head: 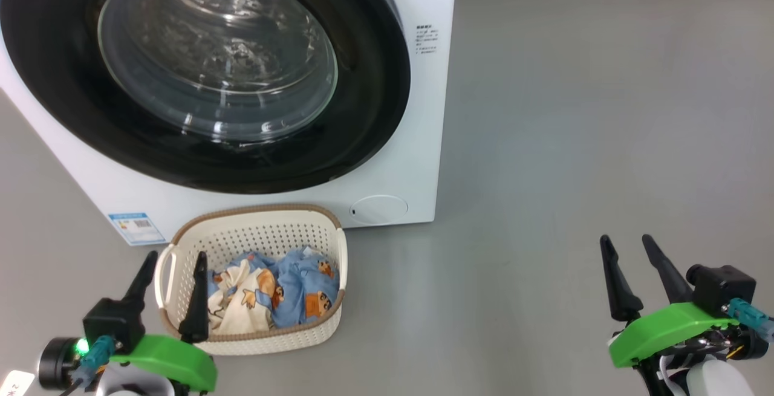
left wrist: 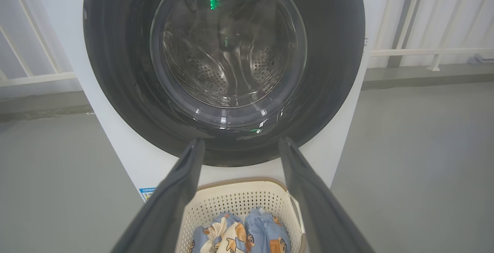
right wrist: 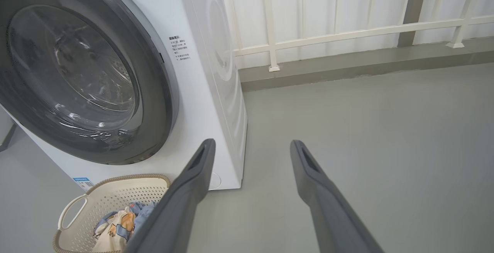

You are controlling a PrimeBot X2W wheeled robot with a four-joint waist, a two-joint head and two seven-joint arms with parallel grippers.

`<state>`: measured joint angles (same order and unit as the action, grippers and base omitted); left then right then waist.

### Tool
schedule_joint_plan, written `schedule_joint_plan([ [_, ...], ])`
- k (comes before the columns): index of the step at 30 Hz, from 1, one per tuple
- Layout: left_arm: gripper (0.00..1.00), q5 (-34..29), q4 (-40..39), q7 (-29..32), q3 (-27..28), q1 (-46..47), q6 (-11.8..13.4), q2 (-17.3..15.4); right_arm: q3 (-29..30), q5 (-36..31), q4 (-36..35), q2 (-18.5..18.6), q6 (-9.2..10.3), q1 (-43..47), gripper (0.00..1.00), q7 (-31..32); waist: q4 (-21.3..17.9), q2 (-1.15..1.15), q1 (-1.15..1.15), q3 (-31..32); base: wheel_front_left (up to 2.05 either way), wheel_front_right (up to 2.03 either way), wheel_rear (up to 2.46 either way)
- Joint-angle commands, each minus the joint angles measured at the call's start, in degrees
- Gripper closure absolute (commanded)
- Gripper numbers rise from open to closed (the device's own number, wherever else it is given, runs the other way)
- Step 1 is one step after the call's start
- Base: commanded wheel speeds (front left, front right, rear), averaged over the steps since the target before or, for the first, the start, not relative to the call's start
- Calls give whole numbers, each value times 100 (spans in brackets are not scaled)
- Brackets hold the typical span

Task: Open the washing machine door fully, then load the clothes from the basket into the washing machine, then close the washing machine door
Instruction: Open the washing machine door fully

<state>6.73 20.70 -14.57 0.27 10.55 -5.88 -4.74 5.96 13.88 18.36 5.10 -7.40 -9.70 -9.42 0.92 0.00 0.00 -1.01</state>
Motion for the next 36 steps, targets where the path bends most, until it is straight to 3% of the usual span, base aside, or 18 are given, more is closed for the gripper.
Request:
schedule_joint_plan([
  [1, 0, -110, -266, -43, 125, 110, -29, -89, -121, 83, -219, 37, -9, -303, 0, -15, 56, 0, 0, -85, 0, 0, 0],
  [12, 0, -129, -792, -43, 10, -36, -79, 5, 299, 1041, -530, 203, -9, -1344, 0, 152, 315, 0, 0, -461, 0, 0, 0],
  [22, 0, -142, -789, -43, -90, 48, -114, 54, 936, 2019, -355, 83, -9, -2400, 0, 437, 602, 0, 0, -735, 0, 0, 0],
  [25, 0, -146, -774, -43, -128, 95, -123, 64, 1151, 2318, -272, 12, -9, -2650, 54, 525, 672, 0, 0, -815, 0, 0, 0],
  [27, 0, -145, -764, -43, -149, 132, -128, 69, 1290, 2494, -218, -32, -9, -2786, 98, 582, 715, 0, 0, -863, 0, 0, 0],
  [36, 0, -163, -701, -43, -238, 243, -143, 93, 1912, 3269, 185, -171, -9, -3283, 100, 944, 878, 0, 0, -1037, 0, 0, 0],
])
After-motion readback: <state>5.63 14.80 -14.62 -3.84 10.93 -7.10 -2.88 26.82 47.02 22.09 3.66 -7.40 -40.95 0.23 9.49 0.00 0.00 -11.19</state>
